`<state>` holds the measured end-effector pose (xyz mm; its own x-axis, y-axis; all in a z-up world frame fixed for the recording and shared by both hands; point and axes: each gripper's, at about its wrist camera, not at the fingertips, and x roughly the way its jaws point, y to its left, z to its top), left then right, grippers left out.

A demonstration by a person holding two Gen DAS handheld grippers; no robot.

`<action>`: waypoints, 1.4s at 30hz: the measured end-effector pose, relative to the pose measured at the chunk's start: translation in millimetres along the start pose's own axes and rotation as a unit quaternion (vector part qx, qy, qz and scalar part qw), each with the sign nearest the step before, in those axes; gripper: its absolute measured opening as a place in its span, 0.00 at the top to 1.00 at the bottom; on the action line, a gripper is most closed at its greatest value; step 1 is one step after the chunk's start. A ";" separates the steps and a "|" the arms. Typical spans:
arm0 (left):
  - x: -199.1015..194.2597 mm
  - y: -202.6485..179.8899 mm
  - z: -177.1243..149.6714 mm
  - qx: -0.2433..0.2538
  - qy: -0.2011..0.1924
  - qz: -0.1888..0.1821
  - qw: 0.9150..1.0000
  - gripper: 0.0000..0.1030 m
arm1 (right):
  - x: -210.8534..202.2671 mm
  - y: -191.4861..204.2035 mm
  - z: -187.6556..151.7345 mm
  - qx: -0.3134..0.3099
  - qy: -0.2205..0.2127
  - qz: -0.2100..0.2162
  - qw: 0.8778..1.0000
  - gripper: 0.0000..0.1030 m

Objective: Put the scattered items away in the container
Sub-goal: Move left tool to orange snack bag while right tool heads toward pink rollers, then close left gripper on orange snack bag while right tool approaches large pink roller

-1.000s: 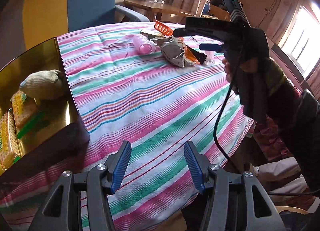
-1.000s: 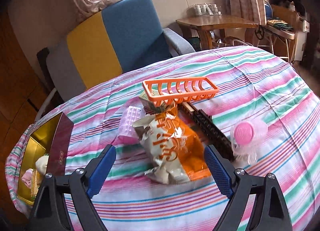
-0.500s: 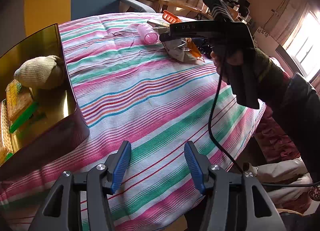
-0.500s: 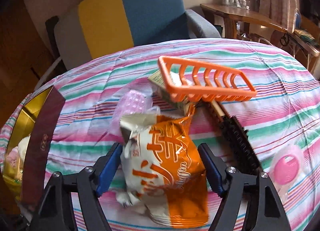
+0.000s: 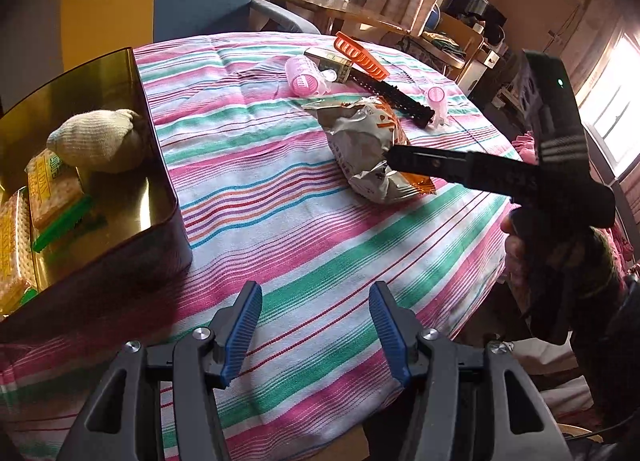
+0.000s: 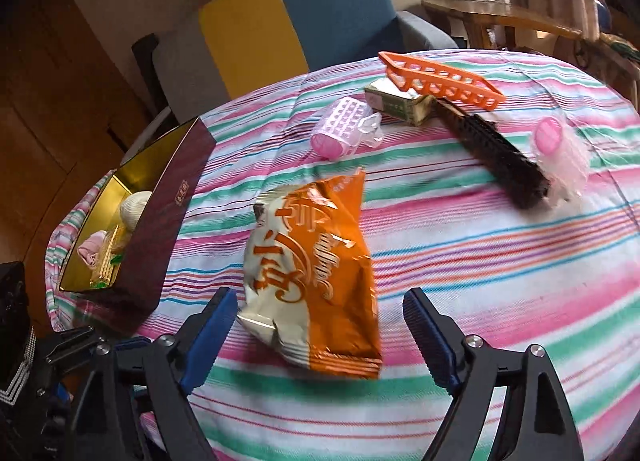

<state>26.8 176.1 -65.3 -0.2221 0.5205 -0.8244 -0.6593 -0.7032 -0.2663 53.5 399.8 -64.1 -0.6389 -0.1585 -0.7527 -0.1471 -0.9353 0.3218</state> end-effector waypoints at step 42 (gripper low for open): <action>77.3 -32.4 114.9 -0.021 0.019 0.022 0.999 0.34 | -39.2 -72.2 -6.5 0.036 -0.007 -0.051 0.998 0.00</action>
<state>-51.5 294.8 -63.1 -0.2235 0.4704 -0.8537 -0.6184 -0.7454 -0.2489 94.1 471.5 -61.6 -0.6283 -0.0585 -0.7758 -0.2662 -0.9208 0.2850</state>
